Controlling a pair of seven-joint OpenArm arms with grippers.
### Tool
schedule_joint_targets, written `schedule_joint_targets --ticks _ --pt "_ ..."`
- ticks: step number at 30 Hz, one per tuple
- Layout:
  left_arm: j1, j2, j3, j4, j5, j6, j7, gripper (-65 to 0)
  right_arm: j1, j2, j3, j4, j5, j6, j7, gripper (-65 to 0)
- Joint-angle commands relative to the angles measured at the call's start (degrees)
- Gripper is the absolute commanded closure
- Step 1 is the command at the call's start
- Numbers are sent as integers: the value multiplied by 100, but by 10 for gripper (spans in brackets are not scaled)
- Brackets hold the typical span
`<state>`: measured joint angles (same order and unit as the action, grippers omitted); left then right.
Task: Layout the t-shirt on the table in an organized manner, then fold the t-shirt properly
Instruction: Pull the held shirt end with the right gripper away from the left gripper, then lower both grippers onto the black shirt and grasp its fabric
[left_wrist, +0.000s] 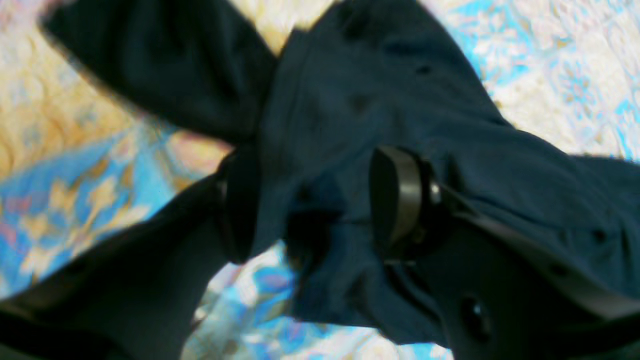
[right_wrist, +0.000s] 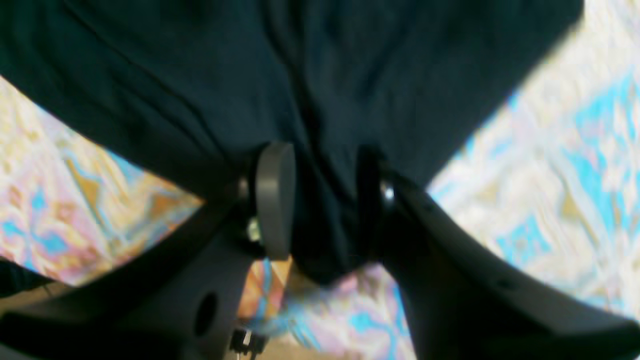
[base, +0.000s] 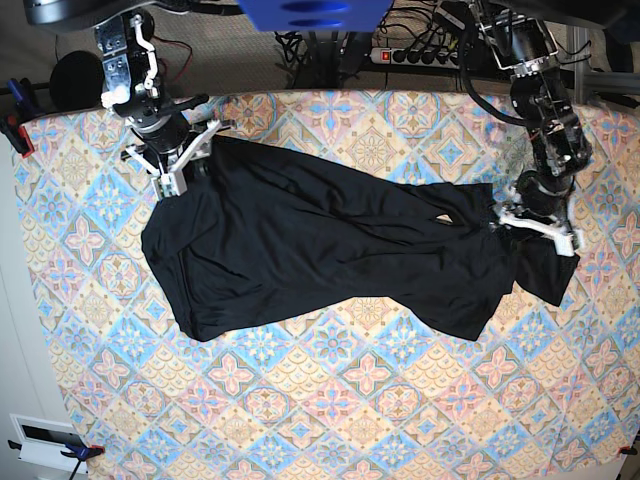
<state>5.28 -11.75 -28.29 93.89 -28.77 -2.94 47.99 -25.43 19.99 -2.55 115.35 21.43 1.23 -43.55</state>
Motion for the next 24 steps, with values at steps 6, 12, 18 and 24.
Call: schedule_joint_targets --ticks 6,12,18,24 --pt "-286 -157 -454 -523 -573 -27 -161 -346 552 54 -497 91 6 -31 69 -205" --pt "-277 -157 -454 -523 -564 -27 -161 -345 605 -183 -875 91 -11 -31 69 -205" --pt "-400 -157 -454 -496 -608 -27 -161 -230 842 -386 -840 91 -11 -31 69 -202" --pt "-743 -131 -217 -312 -608 -27 -153 0 1730 -386 -840 74 -20 -31 -326 -186"
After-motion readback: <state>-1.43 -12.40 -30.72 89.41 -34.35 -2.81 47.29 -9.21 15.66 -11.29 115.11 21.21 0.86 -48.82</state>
